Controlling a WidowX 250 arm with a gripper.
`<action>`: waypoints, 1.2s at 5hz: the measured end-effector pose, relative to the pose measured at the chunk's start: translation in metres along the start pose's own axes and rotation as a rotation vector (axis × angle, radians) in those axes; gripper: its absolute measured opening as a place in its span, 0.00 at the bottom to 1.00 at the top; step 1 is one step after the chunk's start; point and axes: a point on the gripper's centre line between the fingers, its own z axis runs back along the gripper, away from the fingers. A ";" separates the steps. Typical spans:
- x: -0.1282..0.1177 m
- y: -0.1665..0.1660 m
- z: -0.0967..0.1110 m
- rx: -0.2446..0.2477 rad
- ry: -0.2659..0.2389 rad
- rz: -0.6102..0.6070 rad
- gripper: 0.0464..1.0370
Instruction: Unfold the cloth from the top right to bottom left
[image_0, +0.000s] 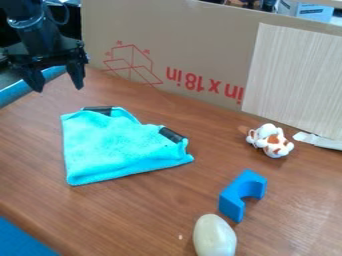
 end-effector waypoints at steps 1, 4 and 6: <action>-0.005 0.000 -0.008 0.002 0.028 0.007 0.96; -0.045 -0.084 -0.041 0.015 0.107 0.075 0.96; -0.047 -0.143 -0.043 0.008 0.088 0.157 0.96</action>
